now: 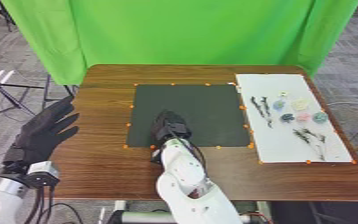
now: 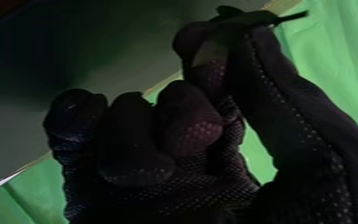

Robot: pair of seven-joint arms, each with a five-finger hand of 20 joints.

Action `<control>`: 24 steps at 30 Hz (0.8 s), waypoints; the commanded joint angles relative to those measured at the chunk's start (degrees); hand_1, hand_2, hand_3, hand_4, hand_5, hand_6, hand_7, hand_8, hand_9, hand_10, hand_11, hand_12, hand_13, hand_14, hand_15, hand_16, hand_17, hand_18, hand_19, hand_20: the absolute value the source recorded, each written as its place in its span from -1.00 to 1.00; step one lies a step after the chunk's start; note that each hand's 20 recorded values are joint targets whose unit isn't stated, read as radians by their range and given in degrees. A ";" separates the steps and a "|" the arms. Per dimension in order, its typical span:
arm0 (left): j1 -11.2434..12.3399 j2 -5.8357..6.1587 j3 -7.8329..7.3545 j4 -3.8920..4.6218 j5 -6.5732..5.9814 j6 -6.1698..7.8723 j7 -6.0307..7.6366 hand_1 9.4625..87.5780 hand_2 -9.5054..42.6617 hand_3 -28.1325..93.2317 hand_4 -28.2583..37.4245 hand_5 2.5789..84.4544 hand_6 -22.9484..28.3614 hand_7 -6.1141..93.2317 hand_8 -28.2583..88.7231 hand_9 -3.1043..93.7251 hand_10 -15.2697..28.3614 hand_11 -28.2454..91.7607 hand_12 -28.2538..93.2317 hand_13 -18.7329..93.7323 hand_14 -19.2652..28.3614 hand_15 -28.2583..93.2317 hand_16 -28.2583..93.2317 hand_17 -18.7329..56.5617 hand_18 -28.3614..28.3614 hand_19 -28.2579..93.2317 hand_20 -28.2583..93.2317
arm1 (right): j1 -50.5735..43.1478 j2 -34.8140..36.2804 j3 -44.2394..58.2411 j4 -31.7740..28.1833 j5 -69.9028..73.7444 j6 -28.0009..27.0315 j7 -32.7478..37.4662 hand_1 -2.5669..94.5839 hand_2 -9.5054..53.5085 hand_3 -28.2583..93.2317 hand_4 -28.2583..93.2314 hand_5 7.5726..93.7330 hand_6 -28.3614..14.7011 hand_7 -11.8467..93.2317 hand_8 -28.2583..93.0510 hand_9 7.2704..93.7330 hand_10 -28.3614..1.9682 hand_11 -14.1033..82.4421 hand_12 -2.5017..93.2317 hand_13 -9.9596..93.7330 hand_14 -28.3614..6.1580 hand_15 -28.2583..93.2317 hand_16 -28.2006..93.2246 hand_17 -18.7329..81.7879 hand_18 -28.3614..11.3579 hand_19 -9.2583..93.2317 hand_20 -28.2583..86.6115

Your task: Arrange flowers

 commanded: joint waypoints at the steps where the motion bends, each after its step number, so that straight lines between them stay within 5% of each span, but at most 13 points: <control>1: -0.34 -0.24 0.25 0.14 -0.24 -0.85 -0.44 -0.65 -0.94 0.62 -1.00 -0.49 -0.07 -0.53 -0.66 -0.57 0.08 -0.37 -0.20 -0.44 0.28 -0.29 -0.40 -0.78 0.63 -0.01 -0.37 | -1.22 -0.65 -0.10 0.72 -1.11 -1.77 -0.50 -0.18 -1.00 0.79 -0.99 0.56 0.43 0.27 -0.23 0.74 0.33 0.60 0.17 0.63 0.06 0.87 0.16 0.15 -0.73 1.00 0.37; 13: 1.24 -1.41 -0.47 -0.39 0.08 -0.38 0.42 -0.64 -0.93 0.62 -1.00 -0.50 -0.07 -0.53 -0.66 -0.57 0.08 -0.37 -0.20 -0.44 0.28 -0.29 -0.40 -0.78 0.62 -0.01 -0.37 | -0.89 1.57 -0.86 -0.81 -3.79 -1.93 -1.70 -0.24 -1.00 0.80 -1.00 0.50 0.36 0.23 -0.23 0.66 0.25 0.60 0.17 0.56 -0.01 0.87 0.17 0.07 -0.73 0.99 0.34; 17: 2.71 -3.03 -0.82 -0.92 0.58 0.05 2.18 -0.65 -0.93 0.62 -1.00 -0.50 -0.07 -0.53 -0.66 -0.57 0.08 -0.37 -0.20 -0.44 0.28 -0.29 -0.40 -0.78 0.62 -0.01 -0.37 | -0.49 4.39 -2.75 -3.10 -8.00 6.03 -4.44 -0.30 -1.00 0.86 -0.94 0.03 0.15 0.36 -0.35 0.22 -0.05 0.75 0.22 0.38 -0.09 0.92 0.16 -0.04 -0.70 0.93 0.38; 20: 4.13 -4.31 -1.32 -1.44 0.77 0.43 3.39 -0.65 -0.93 0.62 -1.00 -0.50 -0.07 -0.53 -0.66 -0.57 0.08 -0.37 -0.20 -0.44 0.28 -0.29 -0.40 -0.78 0.62 -0.01 -0.37 | 0.05 8.23 -3.55 -6.81 1.96 10.86 -12.71 -0.36 -0.78 0.93 -0.88 -0.16 0.07 0.34 -0.48 -0.03 -0.14 0.76 0.33 0.28 -0.16 0.94 0.15 -0.11 -0.70 0.87 0.41; 23: 4.68 -5.00 -1.62 -1.61 0.91 0.71 3.97 -0.65 -0.93 0.62 -1.00 -0.50 -0.07 -0.53 -0.66 -0.57 0.08 -0.37 -0.20 -0.44 0.28 -0.29 -0.40 -0.78 0.62 -0.01 -0.37 | 0.13 11.57 -2.93 -11.94 11.75 4.14 -18.46 -0.41 -0.58 0.99 -0.80 -0.12 0.20 0.23 -0.54 -0.14 -0.20 0.65 0.43 0.16 -0.26 0.94 0.12 -0.24 -0.68 0.73 0.44; 24: 4.84 -5.20 -1.72 -1.68 0.97 0.68 3.96 -0.65 -0.93 0.62 -1.00 -0.50 -0.07 -0.53 -0.66 -0.57 0.08 -0.37 -0.20 -0.44 0.28 -0.29 -0.40 -0.78 0.62 -0.01 -0.37 | -0.84 11.48 -0.67 -13.62 13.39 -3.02 -22.08 -0.44 -0.50 0.99 -0.74 -0.06 0.25 0.18 -0.57 -0.16 -0.21 0.61 0.44 0.11 -0.29 0.93 0.12 -0.29 -0.69 0.68 0.45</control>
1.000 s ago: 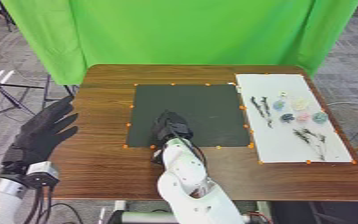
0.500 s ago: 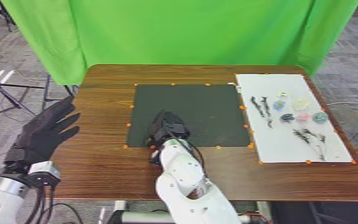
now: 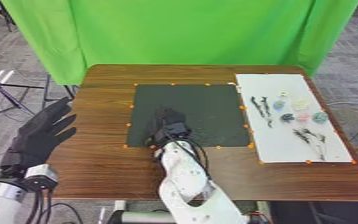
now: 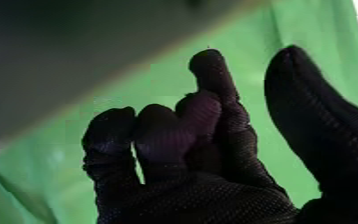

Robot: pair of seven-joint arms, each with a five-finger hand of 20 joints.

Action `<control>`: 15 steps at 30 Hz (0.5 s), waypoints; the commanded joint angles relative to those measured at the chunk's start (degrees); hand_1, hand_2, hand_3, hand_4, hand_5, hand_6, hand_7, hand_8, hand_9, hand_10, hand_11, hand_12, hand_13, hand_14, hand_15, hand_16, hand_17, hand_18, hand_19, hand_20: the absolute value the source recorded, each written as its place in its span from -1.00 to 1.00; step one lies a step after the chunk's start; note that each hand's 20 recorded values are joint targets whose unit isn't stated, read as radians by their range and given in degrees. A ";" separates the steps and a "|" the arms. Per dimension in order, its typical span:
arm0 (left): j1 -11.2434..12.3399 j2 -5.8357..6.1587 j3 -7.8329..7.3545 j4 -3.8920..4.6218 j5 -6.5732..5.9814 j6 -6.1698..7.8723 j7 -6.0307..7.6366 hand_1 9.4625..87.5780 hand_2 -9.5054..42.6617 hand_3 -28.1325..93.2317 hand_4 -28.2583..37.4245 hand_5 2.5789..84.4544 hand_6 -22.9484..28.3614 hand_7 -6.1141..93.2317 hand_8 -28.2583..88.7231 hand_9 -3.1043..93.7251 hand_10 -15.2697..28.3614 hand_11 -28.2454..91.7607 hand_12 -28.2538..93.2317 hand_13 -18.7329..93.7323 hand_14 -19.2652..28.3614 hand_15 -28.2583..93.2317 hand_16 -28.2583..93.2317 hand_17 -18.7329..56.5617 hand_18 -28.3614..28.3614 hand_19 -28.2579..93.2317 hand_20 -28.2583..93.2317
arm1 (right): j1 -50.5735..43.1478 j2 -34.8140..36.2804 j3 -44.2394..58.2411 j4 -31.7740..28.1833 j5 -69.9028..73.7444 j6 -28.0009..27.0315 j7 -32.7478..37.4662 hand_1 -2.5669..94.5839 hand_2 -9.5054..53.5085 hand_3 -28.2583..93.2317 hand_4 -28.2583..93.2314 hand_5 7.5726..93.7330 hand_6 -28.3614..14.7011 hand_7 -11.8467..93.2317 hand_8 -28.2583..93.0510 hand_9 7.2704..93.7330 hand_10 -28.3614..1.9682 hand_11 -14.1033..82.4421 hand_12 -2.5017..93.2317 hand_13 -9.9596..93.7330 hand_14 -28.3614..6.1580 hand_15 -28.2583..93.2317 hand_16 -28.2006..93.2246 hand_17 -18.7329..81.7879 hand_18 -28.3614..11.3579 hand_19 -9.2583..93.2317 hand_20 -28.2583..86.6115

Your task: Arrange flowers

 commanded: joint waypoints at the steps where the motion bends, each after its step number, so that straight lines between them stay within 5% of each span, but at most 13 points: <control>1: 3.25 -3.08 -0.99 -1.02 0.83 0.75 2.20 -0.65 -0.92 0.62 -1.00 -0.50 -0.07 -0.54 -0.66 -0.57 0.08 -0.37 -0.20 -0.44 0.28 -0.29 -0.40 -0.78 0.62 -0.01 -0.37 | 0.16 8.39 1.44 -11.76 22.85 -11.47 -15.75 -0.48 -0.36 1.00 -0.69 0.01 0.29 0.11 -0.62 -0.20 -0.23 0.57 0.43 0.03 -0.31 0.91 0.10 -0.35 -0.70 0.62 0.46; 4: 3.89 -3.33 -1.17 -1.21 0.79 1.02 2.79 -0.65 -0.92 0.62 -1.00 -0.50 -0.07 -0.54 -0.66 -0.57 0.08 -0.37 -0.20 -0.44 0.28 -0.28 -0.40 -0.78 0.62 -0.01 -0.37 | -0.52 10.06 1.65 -13.08 19.85 -18.39 -18.09 -0.64 0.12 1.00 -0.57 0.17 0.35 -0.08 -0.79 -0.36 -0.31 0.45 0.07 -0.25 -0.33 0.78 -0.05 -0.48 -0.69 0.52 0.49; 7: 3.82 -3.59 -1.20 -1.14 0.81 0.91 2.58 -0.65 -0.92 0.62 -1.00 -0.50 -0.07 -0.54 -0.66 -0.57 0.08 -0.37 -0.20 -0.44 0.28 -0.28 -0.40 -0.78 0.62 -0.01 -0.37 | -1.25 10.75 1.46 -13.10 17.95 -21.10 -18.60 -0.77 0.40 1.00 -0.59 0.29 0.36 -0.36 -0.77 -0.43 -0.17 -0.17 -0.34 -0.50 -0.18 0.37 -0.22 -0.65 -0.62 0.39 0.44; 11: 3.84 -3.70 -1.15 -1.18 0.76 0.92 2.56 -0.65 -0.91 0.62 -1.00 -0.50 -0.07 -0.54 -0.66 -0.57 0.08 -0.37 -0.20 -0.44 0.28 -0.28 -0.40 -0.78 0.62 -0.01 -0.37 | -1.63 11.68 0.80 -12.95 15.36 -20.95 -19.39 -0.84 0.41 0.98 -0.61 0.23 0.31 -0.45 -0.74 -0.52 -0.03 -0.48 -0.38 -0.60 -0.04 -0.13 0.02 -0.82 -0.57 0.21 0.25; 15: 3.81 -3.84 -1.16 -1.12 0.79 0.95 2.56 -0.65 -0.91 0.62 -1.00 -0.50 -0.07 -0.53 -0.66 -0.57 0.08 -0.37 -0.20 -0.44 0.28 -0.28 -0.40 -0.78 0.62 -0.01 -0.37 | -1.18 12.28 0.08 -12.67 13.73 -20.95 -19.16 -0.89 0.42 0.96 -0.60 0.21 0.27 -0.47 -0.73 -0.57 0.07 -0.57 -0.38 -0.62 -0.01 -0.33 0.15 -0.89 -0.56 0.16 0.19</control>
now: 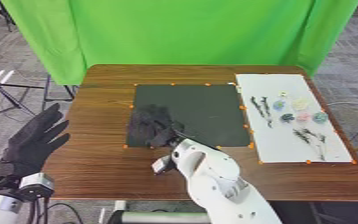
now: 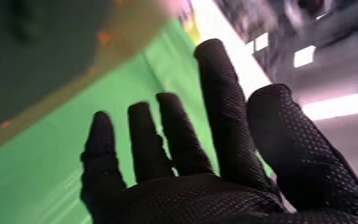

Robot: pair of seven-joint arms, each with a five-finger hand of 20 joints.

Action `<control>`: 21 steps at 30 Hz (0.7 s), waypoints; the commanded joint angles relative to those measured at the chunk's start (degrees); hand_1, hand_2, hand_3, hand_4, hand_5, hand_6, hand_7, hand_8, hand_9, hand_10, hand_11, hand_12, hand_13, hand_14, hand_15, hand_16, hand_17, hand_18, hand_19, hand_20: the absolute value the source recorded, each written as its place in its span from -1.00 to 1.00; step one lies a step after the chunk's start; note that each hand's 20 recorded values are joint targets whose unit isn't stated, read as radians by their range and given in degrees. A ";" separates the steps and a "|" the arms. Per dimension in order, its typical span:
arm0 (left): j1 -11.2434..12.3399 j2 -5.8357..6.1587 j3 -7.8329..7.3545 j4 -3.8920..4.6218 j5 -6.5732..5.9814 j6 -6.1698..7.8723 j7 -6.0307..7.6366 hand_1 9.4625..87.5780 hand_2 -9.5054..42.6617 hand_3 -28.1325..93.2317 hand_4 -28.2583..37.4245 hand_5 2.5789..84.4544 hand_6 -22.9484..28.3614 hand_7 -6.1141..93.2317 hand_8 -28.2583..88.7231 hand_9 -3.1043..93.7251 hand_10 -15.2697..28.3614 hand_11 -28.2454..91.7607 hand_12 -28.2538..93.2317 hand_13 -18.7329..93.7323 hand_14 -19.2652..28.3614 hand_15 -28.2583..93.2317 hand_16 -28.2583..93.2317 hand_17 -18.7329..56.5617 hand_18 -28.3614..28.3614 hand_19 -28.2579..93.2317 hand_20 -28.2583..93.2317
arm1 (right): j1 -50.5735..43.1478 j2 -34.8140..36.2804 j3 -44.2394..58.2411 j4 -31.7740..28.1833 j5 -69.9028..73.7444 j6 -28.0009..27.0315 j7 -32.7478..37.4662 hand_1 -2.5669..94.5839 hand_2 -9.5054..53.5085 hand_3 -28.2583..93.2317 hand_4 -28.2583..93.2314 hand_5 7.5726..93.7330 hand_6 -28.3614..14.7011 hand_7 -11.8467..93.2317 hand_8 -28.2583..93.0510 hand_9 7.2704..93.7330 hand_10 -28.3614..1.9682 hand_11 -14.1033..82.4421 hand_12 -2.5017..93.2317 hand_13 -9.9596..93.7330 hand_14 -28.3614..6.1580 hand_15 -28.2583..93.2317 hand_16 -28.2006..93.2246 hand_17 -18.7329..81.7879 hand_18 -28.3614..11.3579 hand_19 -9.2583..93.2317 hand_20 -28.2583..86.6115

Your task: Arrange flowers

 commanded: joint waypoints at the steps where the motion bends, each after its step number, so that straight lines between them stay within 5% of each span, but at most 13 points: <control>1: 0.73 -0.69 -0.30 -0.43 0.22 0.49 0.11 -0.65 -0.91 0.63 -1.00 -0.50 -0.07 -0.53 -0.66 -0.57 0.08 -0.37 -0.20 -0.44 0.28 -0.28 -0.40 -0.78 0.62 0.00 -0.37 | -0.83 1.85 -2.02 1.97 -5.20 3.10 0.49 -0.90 0.44 0.96 -0.60 0.21 0.26 -0.48 -0.73 -0.58 0.08 -0.58 -0.38 -0.62 0.00 -0.38 0.18 -0.91 -0.55 0.15 0.18; 21: 1.10 -1.15 -0.31 -0.36 0.41 0.65 0.07 -0.66 -0.90 0.62 -1.00 -0.50 -0.07 -0.54 -0.66 -0.57 0.08 -0.37 -0.20 -0.44 0.28 -0.28 -0.40 -0.79 0.63 0.00 -0.37 | 0.78 4.66 -4.51 3.91 -9.50 0.87 0.17 -0.96 0.51 0.92 -0.59 0.17 0.14 -0.52 -0.71 -0.63 0.24 -0.66 -0.35 -0.61 0.03 -0.62 0.36 -0.96 -0.50 0.11 0.11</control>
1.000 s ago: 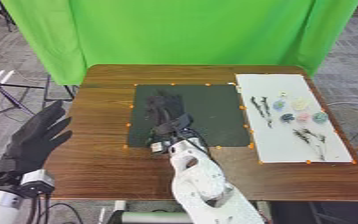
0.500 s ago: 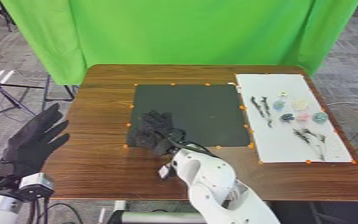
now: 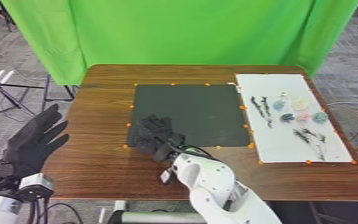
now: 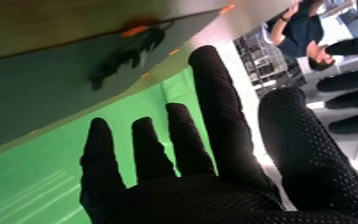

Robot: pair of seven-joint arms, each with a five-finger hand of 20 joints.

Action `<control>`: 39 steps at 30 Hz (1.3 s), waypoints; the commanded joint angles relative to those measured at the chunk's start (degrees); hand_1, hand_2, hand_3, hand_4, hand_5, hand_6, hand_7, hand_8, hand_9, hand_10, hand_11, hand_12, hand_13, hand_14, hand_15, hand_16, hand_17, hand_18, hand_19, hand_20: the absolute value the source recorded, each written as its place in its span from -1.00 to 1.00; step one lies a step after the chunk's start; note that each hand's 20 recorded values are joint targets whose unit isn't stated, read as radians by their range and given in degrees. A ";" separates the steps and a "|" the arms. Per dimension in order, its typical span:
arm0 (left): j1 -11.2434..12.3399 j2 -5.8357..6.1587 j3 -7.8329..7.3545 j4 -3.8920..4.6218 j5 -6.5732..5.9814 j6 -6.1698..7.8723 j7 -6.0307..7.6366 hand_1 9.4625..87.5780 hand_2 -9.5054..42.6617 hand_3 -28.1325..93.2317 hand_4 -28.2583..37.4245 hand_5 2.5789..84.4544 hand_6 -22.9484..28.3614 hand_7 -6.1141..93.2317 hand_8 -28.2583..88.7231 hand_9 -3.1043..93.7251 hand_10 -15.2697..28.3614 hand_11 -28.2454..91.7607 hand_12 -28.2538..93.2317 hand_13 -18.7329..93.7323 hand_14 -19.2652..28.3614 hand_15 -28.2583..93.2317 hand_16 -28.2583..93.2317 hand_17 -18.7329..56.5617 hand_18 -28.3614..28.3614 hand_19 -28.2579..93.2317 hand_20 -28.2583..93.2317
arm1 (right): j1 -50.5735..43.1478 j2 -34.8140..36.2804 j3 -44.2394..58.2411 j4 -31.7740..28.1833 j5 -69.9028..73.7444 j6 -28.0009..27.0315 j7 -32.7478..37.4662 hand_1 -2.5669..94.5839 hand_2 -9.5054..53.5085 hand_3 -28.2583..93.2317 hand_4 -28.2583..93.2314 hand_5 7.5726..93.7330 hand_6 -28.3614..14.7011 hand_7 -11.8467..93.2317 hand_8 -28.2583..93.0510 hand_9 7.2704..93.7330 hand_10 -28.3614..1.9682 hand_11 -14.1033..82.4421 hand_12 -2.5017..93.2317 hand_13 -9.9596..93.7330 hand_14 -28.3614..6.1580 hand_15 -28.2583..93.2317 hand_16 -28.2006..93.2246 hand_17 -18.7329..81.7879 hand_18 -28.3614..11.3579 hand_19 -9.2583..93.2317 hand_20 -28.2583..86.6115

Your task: Arrange flowers

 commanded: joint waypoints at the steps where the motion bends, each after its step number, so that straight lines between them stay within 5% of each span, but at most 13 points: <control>1: 0.99 -0.71 -0.28 -0.32 0.32 0.44 -0.02 -0.66 -0.90 0.62 -1.00 -0.50 -0.07 -0.53 -0.66 -0.57 0.08 -0.37 -0.20 -0.44 0.28 -0.28 -0.40 -0.79 0.63 0.00 -0.37 | 0.45 1.21 -0.85 1.02 -2.40 -0.51 0.28 -0.96 0.51 0.92 -0.59 0.17 0.13 -0.52 -0.71 -0.63 0.25 -0.66 -0.35 -0.61 0.02 -0.62 0.37 -0.96 -0.49 0.11 0.11; 31: 1.94 -1.45 -0.50 -0.45 0.43 0.91 -0.02 -0.65 -0.90 0.62 -1.00 -0.50 -0.07 -0.53 -0.66 -0.57 0.08 -0.37 -0.20 -0.44 0.28 -0.28 -0.40 -0.79 0.63 0.00 -0.37 | 1.03 3.66 -0.30 0.94 -2.52 -1.99 1.22 -0.98 0.49 0.93 -0.60 0.21 0.01 -0.53 -0.70 -0.57 0.22 -0.63 -0.38 -0.57 0.01 -0.58 0.34 -0.95 -0.50 0.13 0.11; 39: 1.31 -1.13 -0.22 -0.22 0.33 0.92 -0.20 -0.65 -0.89 0.62 -1.00 -0.50 -0.07 -0.53 -0.66 -0.58 0.08 -0.37 -0.20 -0.44 0.28 -0.28 -0.40 -0.79 0.63 0.00 -0.37 | -1.17 2.39 1.00 -0.29 0.85 0.38 -3.65 -0.98 0.40 0.93 -0.63 0.12 0.07 -0.49 -0.69 -0.57 0.09 -0.63 -0.38 -0.56 -0.02 -0.56 0.32 -0.94 -0.52 0.13 0.12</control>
